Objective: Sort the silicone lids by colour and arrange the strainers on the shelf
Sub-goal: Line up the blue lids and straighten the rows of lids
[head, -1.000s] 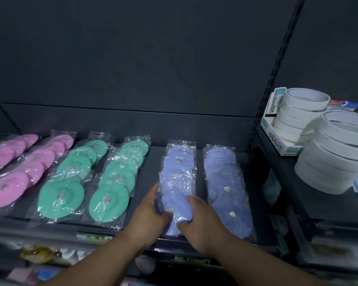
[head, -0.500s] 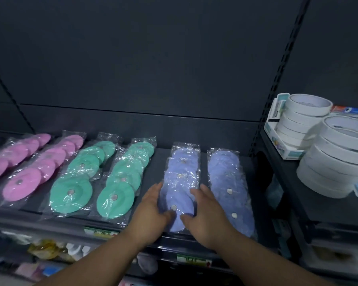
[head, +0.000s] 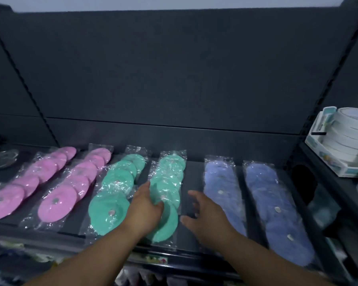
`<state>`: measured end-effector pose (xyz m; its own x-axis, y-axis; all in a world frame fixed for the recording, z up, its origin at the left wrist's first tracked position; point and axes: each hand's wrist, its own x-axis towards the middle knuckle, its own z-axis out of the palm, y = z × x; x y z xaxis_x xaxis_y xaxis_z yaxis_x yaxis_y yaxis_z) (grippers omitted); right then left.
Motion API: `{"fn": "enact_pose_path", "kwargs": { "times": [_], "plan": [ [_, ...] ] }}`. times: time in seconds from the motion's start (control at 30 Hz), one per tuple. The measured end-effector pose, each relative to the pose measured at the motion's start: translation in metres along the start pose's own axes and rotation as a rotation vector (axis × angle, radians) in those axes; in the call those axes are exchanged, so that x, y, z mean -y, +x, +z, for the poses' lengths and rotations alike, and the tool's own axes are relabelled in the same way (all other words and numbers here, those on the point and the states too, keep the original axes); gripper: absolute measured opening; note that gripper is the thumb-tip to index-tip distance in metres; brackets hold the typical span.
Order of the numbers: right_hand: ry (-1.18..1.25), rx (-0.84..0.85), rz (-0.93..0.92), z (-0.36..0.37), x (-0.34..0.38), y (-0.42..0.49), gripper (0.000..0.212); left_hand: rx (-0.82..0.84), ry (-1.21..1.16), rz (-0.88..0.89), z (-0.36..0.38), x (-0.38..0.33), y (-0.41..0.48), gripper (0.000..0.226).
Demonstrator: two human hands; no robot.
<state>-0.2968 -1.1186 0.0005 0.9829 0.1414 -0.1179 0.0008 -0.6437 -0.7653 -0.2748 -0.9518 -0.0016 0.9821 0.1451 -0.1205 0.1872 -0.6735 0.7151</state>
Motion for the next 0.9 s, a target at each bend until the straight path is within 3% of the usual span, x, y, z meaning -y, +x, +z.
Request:
{"fn": "enact_pose_path", "kwargs": {
  "times": [0.07,0.17,0.33,0.43,0.5,0.73,0.9],
  "plan": [
    [0.003,-0.01,-0.011,0.012,0.012,0.006,0.056,0.048,-0.059,0.01,-0.002,0.007,0.013,0.042],
    [-0.018,-0.04,-0.009,0.026,0.029,0.013,0.041,0.076,-0.074,0.026,0.002,0.022,0.03,0.037],
    [0.006,-0.116,0.024,0.047,0.044,0.018,0.052,0.16,-0.243,0.001,0.0,0.028,0.039,0.03],
    [0.031,-0.139,0.096,0.056,0.04,0.02,0.05,0.268,-0.282,-0.022,0.002,0.033,0.04,0.055],
    [0.008,-0.149,0.118,0.058,0.038,0.022,0.061,0.331,-0.251,-0.005,0.005,0.038,0.04,0.071],
    [0.066,-0.156,0.128,0.051,0.029,0.029,0.079,0.276,-0.15,0.081,0.009,0.04,0.03,0.085],
    [0.128,-0.141,0.197,0.04,0.032,0.035,0.07,0.34,-0.175,0.102,0.013,0.038,0.029,0.091]
  ]
}}
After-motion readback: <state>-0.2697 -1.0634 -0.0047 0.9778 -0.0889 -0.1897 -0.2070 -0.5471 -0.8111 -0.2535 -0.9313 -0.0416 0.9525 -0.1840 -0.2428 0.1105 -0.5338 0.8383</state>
